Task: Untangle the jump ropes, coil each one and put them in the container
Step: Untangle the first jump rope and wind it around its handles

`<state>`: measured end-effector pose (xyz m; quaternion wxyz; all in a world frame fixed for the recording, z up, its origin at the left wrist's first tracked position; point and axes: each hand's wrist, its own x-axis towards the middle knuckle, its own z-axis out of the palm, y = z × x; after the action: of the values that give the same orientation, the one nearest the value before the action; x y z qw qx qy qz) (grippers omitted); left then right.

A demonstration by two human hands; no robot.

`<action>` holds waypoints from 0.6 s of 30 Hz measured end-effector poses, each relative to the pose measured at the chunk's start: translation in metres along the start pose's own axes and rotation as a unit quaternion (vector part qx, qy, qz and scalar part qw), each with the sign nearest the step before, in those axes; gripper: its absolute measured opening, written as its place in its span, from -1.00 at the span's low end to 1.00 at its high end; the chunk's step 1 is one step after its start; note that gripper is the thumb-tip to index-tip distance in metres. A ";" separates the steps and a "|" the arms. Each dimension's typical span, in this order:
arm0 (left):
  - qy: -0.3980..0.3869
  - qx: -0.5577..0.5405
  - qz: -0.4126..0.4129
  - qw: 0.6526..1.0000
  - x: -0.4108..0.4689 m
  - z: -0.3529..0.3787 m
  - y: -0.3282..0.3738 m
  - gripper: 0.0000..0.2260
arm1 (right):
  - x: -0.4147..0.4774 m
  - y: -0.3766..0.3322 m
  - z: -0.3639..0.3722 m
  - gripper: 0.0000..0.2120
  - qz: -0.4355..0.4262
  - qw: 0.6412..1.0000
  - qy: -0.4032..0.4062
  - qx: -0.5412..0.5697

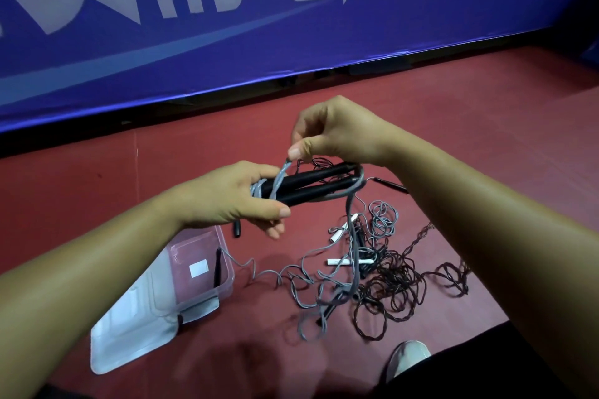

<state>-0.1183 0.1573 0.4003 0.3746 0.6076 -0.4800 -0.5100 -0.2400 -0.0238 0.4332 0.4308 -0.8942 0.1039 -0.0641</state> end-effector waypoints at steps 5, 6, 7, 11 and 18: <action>0.014 -0.281 0.055 0.958 -0.001 0.004 0.001 -0.65 | -0.009 0.034 0.010 -0.89 0.066 0.974 -0.076 0.203; 0.054 -0.321 0.063 0.943 0.000 0.002 0.002 -0.73 | -0.010 0.039 0.013 -0.92 0.090 0.966 -0.077 0.229; 0.103 -0.355 0.064 0.927 0.002 -0.002 0.001 -0.81 | -0.010 0.042 0.014 -0.91 0.109 0.961 -0.074 0.244; 0.240 -0.434 0.072 0.865 0.008 -0.011 -0.005 -0.88 | -0.008 0.040 0.018 -0.82 0.141 0.958 -0.071 0.238; 0.314 -0.473 0.073 0.820 0.015 -0.029 -0.007 -0.89 | -0.005 0.019 0.031 -0.89 0.149 0.958 -0.034 0.244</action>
<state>-0.0885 0.1437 0.3960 0.7829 0.4458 -0.0789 -0.4267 -0.2414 -0.0107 0.3989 0.6440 -0.7376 0.2025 0.0078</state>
